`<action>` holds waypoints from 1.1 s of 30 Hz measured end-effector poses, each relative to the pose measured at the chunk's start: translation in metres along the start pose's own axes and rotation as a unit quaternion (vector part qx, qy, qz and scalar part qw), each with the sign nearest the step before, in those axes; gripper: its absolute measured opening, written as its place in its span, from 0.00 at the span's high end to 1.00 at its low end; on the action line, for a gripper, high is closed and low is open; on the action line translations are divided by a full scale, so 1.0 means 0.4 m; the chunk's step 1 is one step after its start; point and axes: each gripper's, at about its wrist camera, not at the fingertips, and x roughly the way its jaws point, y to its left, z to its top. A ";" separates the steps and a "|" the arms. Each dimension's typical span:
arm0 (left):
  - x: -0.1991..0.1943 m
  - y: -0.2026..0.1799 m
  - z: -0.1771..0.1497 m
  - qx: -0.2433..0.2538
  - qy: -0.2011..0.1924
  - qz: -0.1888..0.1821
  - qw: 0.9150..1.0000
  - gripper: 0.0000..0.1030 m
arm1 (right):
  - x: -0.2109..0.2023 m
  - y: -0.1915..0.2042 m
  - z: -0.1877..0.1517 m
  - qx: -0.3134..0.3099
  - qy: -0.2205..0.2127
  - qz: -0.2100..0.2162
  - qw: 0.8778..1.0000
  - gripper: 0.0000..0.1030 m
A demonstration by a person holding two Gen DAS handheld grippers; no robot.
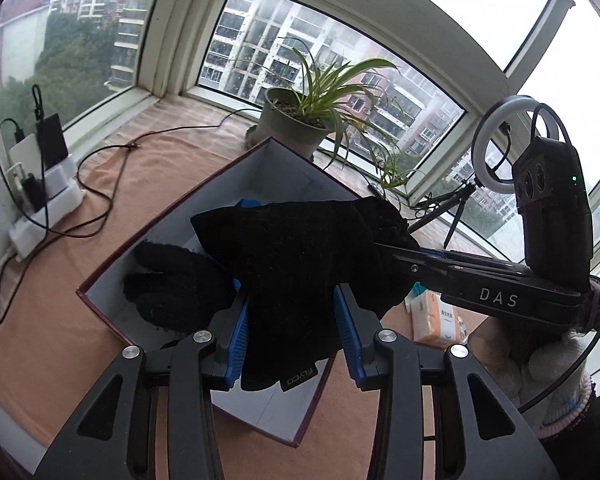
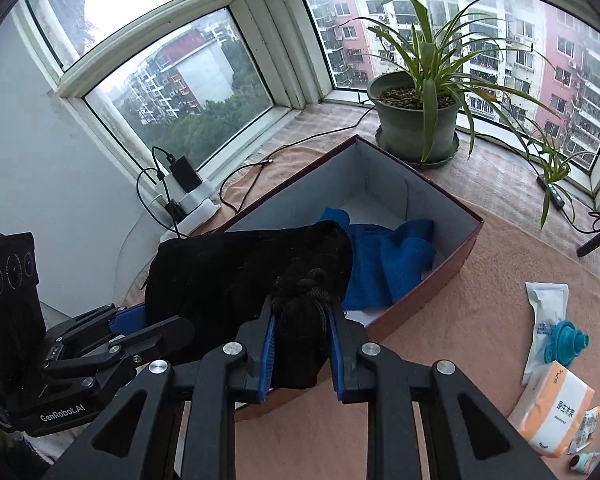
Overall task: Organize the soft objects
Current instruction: 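Carry the black cloth bag with the left tool over the box, then open the left tool to drop the black bag into the box, then move the right tool to the grapefruit hand cream tube and close on it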
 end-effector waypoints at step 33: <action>-0.005 0.003 -0.027 -0.020 -0.005 0.022 1.000 0.34 | -0.023 -0.007 -0.048 -0.008 -0.038 -0.045 0.998 0.44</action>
